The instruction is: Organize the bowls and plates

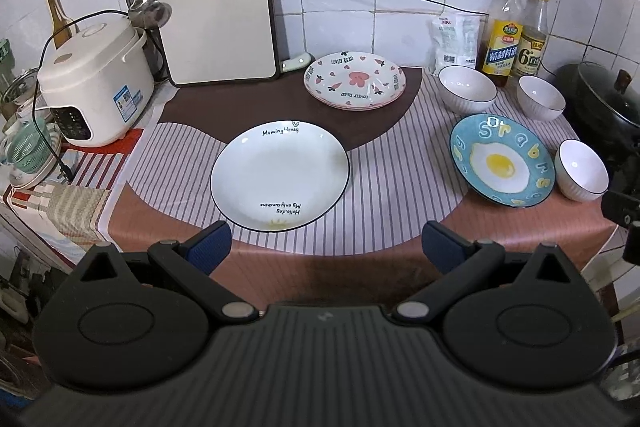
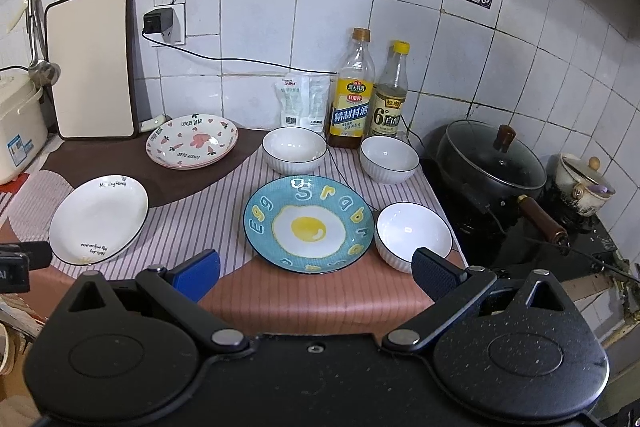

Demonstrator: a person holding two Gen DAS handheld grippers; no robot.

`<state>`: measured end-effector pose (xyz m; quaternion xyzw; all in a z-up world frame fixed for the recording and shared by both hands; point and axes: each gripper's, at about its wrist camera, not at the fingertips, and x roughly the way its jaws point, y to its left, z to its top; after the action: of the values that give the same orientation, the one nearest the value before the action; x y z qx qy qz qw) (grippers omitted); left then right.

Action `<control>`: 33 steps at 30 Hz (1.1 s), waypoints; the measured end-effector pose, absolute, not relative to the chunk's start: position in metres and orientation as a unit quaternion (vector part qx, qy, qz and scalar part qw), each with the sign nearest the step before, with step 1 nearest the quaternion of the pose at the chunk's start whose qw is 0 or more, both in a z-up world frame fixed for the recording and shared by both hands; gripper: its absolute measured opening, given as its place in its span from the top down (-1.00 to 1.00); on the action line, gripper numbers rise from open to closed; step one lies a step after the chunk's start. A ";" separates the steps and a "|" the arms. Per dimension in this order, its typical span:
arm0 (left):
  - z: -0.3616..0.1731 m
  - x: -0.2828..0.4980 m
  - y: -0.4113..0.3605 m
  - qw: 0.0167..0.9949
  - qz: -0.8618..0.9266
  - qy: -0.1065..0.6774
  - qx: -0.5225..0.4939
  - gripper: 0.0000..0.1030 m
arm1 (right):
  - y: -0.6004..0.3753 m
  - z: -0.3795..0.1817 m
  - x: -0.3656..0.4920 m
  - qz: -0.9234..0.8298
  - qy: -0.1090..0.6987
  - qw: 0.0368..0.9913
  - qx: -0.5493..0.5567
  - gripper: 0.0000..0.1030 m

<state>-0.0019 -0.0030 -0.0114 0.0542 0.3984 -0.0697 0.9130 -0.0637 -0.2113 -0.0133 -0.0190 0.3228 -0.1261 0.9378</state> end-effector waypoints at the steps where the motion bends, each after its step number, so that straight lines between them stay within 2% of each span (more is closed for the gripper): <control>1: -0.011 -0.002 -0.003 0.913 -0.068 0.397 0.056 -1.00 | -0.211 -0.014 -0.064 -0.126 0.324 0.938 -0.019 -1.00; 33: -0.013 -0.004 0.001 0.911 -0.078 0.402 0.041 -1.00 | -0.208 -0.021 -0.062 -0.130 0.327 0.936 -0.022 -1.00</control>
<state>-0.0040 0.0009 -0.0132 0.0412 0.4018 -0.0780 0.9115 -0.0623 -0.2081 -0.0207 -0.0224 0.3275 -0.1296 0.9357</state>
